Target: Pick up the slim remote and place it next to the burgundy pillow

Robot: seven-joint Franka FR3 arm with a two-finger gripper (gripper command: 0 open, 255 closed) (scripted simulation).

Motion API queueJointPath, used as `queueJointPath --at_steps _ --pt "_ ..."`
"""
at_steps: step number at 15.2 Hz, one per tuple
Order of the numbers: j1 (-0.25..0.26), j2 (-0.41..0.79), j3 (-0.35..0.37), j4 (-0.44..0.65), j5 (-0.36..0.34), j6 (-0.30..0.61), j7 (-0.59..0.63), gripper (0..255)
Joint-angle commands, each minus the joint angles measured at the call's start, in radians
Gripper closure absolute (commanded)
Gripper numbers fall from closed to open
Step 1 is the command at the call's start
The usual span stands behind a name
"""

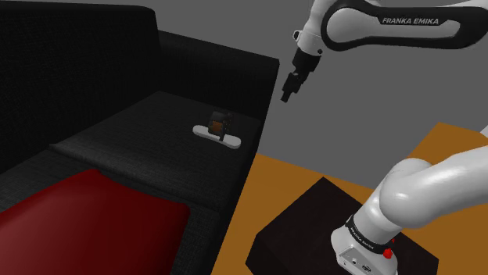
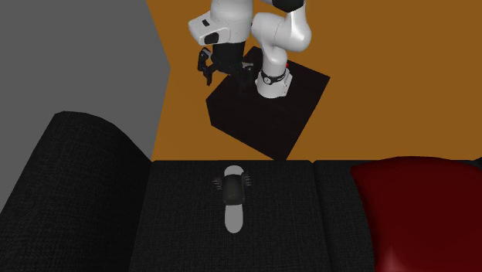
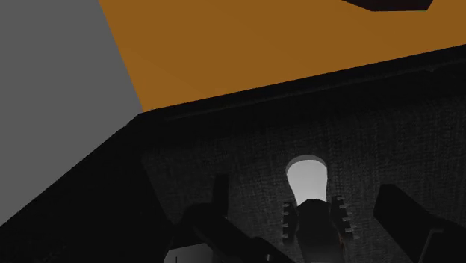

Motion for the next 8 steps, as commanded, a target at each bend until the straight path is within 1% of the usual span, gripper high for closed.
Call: queueJointPath --at_steps 1,8 --pt "0.009 0.075 0.007 0.02 0.006 0.048 -0.004 0" --pt "0.038 0.319 0.033 0.123 0.02 0.166 -0.023 0"
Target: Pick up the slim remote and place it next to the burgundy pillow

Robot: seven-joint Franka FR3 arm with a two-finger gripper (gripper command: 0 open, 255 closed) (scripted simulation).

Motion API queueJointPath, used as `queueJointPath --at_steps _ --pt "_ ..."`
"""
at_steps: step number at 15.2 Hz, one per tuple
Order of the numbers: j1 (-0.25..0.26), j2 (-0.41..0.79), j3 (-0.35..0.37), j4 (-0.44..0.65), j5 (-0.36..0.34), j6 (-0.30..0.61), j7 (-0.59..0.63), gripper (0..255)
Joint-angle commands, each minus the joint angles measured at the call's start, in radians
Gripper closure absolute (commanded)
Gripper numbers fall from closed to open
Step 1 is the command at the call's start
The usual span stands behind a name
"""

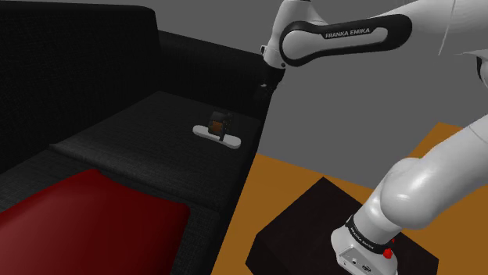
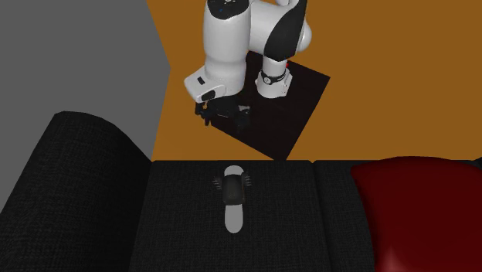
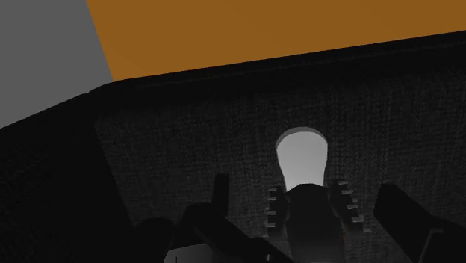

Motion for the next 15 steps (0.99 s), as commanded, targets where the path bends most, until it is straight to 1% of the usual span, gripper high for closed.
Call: queueJointPath --at_steps 1,8,15 --pt "0.009 0.068 0.009 0.039 0.003 0.022 -0.004 0" --pt "0.037 0.321 0.038 0.203 0.002 0.087 -0.021 0" --pt "0.072 0.581 0.064 0.422 -0.014 0.103 -0.035 0"
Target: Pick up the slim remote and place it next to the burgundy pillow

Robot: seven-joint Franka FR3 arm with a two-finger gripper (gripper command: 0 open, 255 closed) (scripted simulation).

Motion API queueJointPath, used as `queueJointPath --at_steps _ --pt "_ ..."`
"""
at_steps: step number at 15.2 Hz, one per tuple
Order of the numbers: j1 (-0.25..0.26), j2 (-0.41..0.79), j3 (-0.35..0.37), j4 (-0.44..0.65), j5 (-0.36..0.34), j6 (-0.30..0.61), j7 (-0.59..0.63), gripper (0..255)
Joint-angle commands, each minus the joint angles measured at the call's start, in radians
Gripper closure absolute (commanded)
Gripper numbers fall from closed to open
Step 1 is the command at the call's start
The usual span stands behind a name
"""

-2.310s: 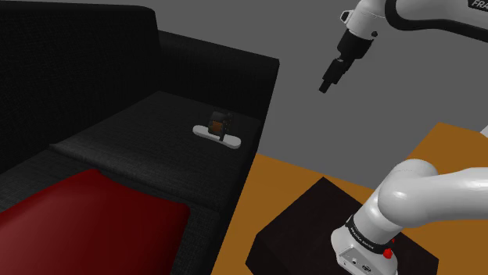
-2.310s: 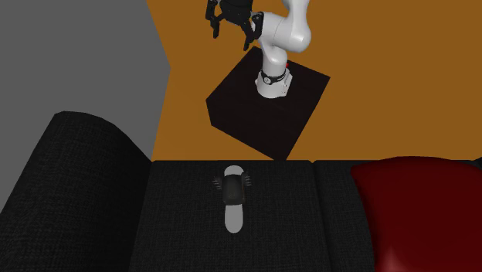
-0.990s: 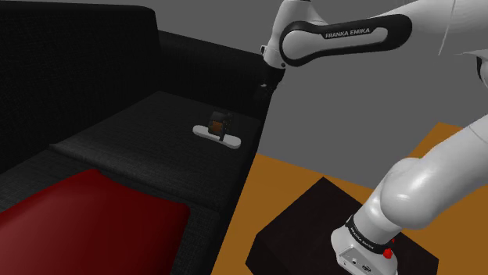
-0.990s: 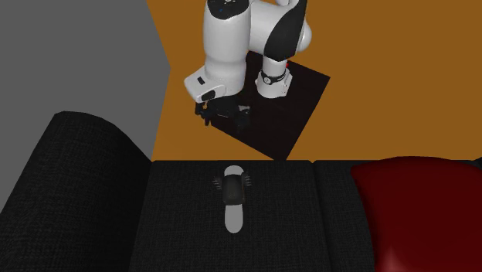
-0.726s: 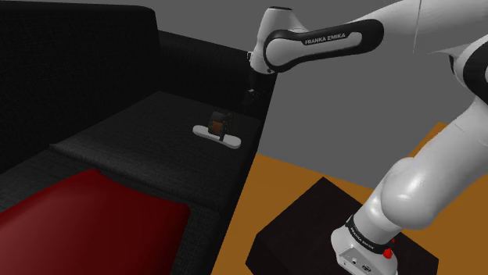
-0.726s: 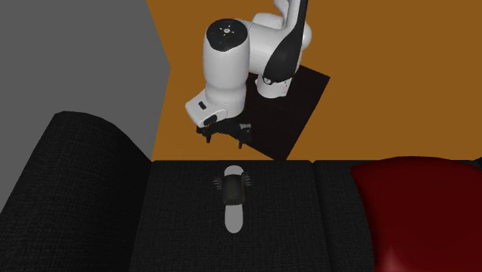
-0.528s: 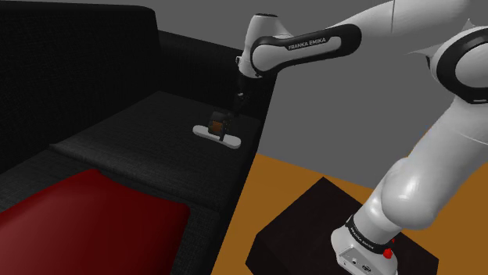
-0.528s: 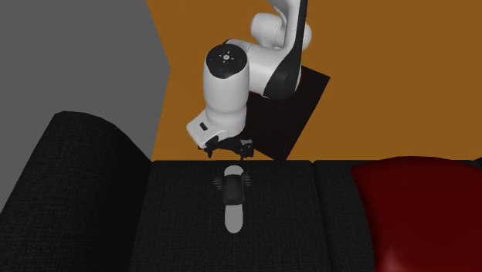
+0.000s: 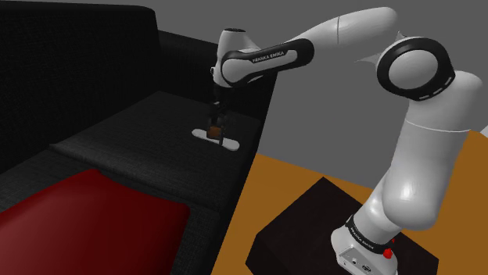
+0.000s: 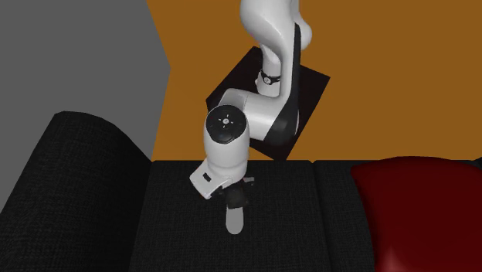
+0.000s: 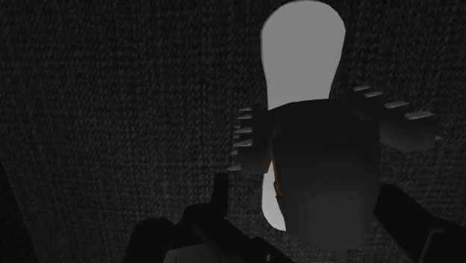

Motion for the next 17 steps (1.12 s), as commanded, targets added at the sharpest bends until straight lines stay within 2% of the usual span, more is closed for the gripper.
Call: queueJointPath --at_steps 1,3,11,17 --pt "0.012 0.081 0.009 0.066 0.001 0.002 -0.007 0" --pt "0.024 0.151 0.014 0.137 -0.004 -0.005 -0.011 0" --pt "0.032 0.201 0.005 0.109 -0.009 0.073 -0.008 0" --pt "0.032 0.202 0.005 0.109 -0.009 0.073 -0.008 0"
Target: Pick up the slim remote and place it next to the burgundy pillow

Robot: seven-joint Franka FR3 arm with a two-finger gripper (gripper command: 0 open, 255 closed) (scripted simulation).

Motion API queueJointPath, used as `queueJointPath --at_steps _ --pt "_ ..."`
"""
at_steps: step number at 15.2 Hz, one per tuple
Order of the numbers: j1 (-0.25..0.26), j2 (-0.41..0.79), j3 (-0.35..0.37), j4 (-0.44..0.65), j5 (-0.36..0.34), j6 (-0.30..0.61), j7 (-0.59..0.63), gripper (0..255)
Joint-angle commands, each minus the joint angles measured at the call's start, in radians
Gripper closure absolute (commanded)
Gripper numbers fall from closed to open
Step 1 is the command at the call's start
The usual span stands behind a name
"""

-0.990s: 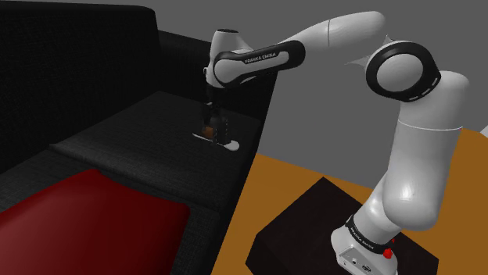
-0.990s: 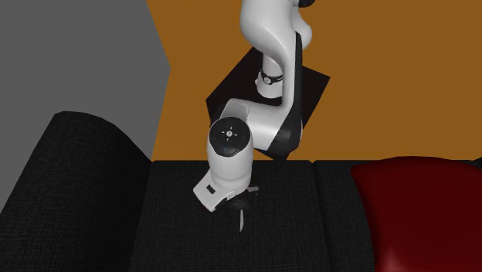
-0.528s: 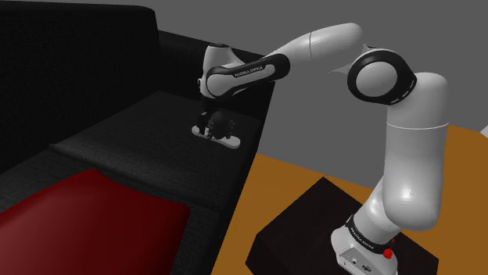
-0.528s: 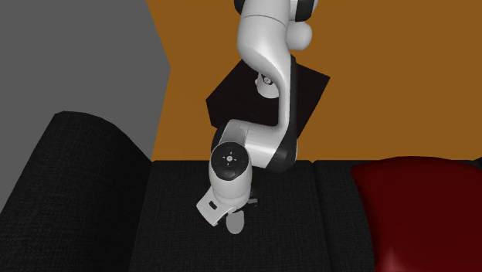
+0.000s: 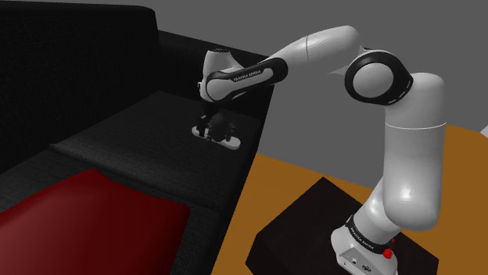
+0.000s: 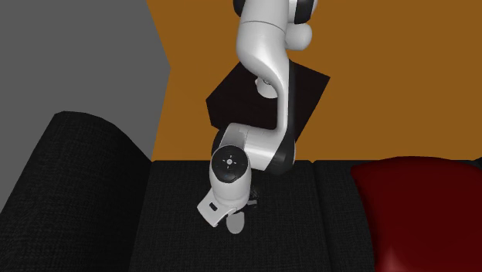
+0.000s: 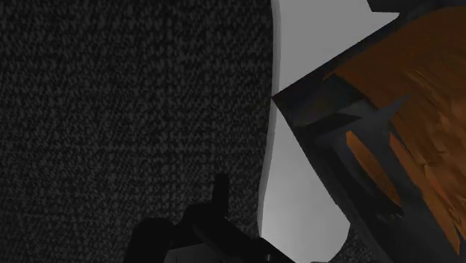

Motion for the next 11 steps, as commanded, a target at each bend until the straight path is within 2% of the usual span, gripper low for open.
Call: queueJointPath --at_steps 1,2,11 --pt "0.001 0.005 0.0 -0.007 0.0 -0.007 0.001 0" --pt "0.0 0.008 -0.001 0.004 0.0 -0.015 -0.001 255" --pt "0.001 0.004 0.0 -0.007 0.0 -0.007 0.001 255"
